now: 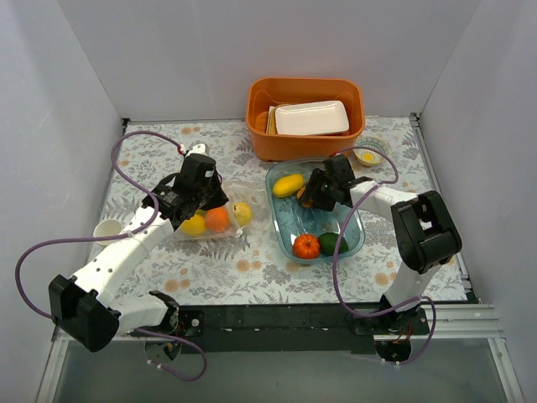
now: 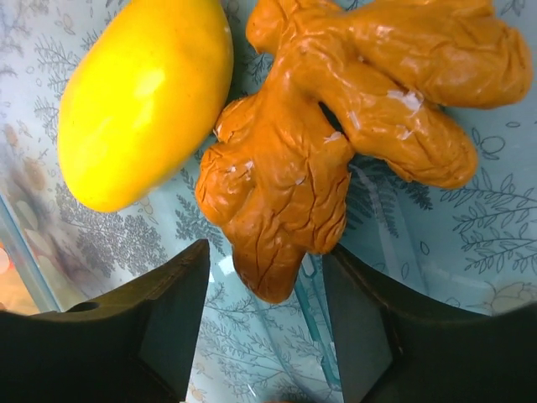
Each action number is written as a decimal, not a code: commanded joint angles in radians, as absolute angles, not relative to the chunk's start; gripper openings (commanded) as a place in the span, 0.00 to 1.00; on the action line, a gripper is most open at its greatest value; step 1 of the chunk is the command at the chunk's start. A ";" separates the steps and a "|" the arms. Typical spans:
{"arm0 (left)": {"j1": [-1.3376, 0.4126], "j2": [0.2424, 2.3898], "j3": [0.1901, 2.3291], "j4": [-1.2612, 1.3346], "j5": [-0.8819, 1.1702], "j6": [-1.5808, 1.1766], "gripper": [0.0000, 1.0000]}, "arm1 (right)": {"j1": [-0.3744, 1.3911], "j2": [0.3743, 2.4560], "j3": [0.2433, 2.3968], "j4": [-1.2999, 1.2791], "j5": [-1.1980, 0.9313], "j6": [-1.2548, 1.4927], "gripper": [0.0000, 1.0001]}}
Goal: Place the food in the zip-top bag and seal the zipper
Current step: Pick up the fake vegetable from the bin, then place the fake vegetable in the zipper food storage bag.
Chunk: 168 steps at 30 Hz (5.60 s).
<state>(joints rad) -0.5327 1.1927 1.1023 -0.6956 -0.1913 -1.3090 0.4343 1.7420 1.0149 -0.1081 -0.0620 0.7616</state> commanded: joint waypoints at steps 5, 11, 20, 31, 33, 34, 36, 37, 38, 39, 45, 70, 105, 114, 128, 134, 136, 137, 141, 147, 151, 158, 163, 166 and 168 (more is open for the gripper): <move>-0.529 1.160 1.104 -0.687 -0.206 -1.308 0.00 | 0.410 1.735 0.982 -0.020 -0.071 0.772 0.42; -0.529 1.157 1.098 -0.692 -0.209 -1.310 0.00 | 0.410 1.707 0.973 -0.025 -0.092 0.756 0.25; -0.529 1.169 1.101 -0.680 -0.198 -1.310 0.00 | 0.413 1.530 0.902 -0.086 -0.083 0.687 0.15; -0.529 1.183 1.112 -0.666 -0.166 -1.313 0.00 | 0.475 1.387 0.977 -0.262 -0.169 0.462 0.15; -0.529 1.190 1.115 -0.664 -0.161 -1.315 0.00 | 0.486 1.379 0.980 -0.272 -0.207 0.437 0.15; -0.529 1.193 1.118 -0.663 -0.161 -1.318 0.00 | 0.498 1.376 0.988 -0.275 -0.224 0.425 0.15; -0.529 1.200 1.121 -0.663 -0.153 -1.318 0.00 | 0.511 1.376 1.000 -0.297 -0.236 0.391 0.16; -0.529 1.201 1.123 -0.663 -0.152 -1.318 0.00 | 0.520 1.377 1.014 -0.305 -0.247 0.374 0.16; -0.529 1.203 1.123 -0.663 -0.150 -1.319 0.00 | 0.523 1.378 1.023 -0.316 -0.262 0.361 0.16; -0.529 1.203 1.124 -0.661 -0.150 -1.319 0.00 | 0.526 1.381 1.032 -0.337 -0.268 0.327 0.16; -0.529 1.207 1.129 -0.663 -0.152 -1.316 0.00 | 0.549 1.384 1.120 -0.442 -0.328 0.190 0.16; -0.529 1.213 1.144 -0.657 -0.121 -1.313 0.00 | 0.845 1.611 1.333 -0.638 -0.236 0.012 0.12; -0.529 1.181 1.118 -0.623 -0.026 -1.284 0.00 | 0.936 1.864 1.692 -0.707 -0.084 -0.051 0.15; -0.529 1.146 1.111 -0.615 -0.025 -1.299 0.00 | 0.908 1.855 1.614 -0.501 -0.287 0.069 0.15; -0.529 1.138 1.112 -0.621 -0.061 -1.316 0.00 | 0.877 1.740 1.382 -0.154 -0.299 0.399 0.18; -0.529 1.129 1.097 -0.627 -0.071 -1.324 0.00 | 0.874 1.750 1.381 -0.117 -0.359 0.419 0.20; -0.529 1.131 1.101 -0.626 -0.068 -1.325 0.00 | 0.873 1.779 1.416 -0.126 -0.416 0.414 0.21; -0.529 1.132 1.103 -0.624 -0.064 -1.324 0.00 | 0.873 1.792 1.433 -0.142 -0.432 0.413 0.21; -0.529 1.127 1.111 -0.621 -0.071 -1.325 0.00 | 0.874 1.844 1.499 -0.222 -0.489 0.384 0.27; -0.529 1.118 1.112 -0.620 -0.083 -1.330 0.00 | 0.874 1.835 1.485 -0.219 -0.486 0.359 0.48; -0.529 1.114 1.115 -0.629 -0.107 -1.333 0.00 | 0.874 1.816 1.479 -0.219 -0.471 0.339 0.74; -0.529 1.118 1.131 -0.660 -0.161 -1.335 0.00 | 0.864 1.686 1.411 -0.215 -0.273 0.339 0.77; -0.529 1.118 1.123 -0.657 -0.167 -1.339 0.00 | 0.836 1.543 1.329 -0.241 -0.094 0.334 0.82; -0.529 1.118 1.124 -0.653 -0.164 -1.341 0.00 | 0.816 1.487 1.298 -0.285 -0.016 0.330 0.84; -0.529 1.123 1.127 -0.653 -0.167 -1.341 0.00 | 0.805 1.461 1.293 -0.339 0.085 0.344 0.86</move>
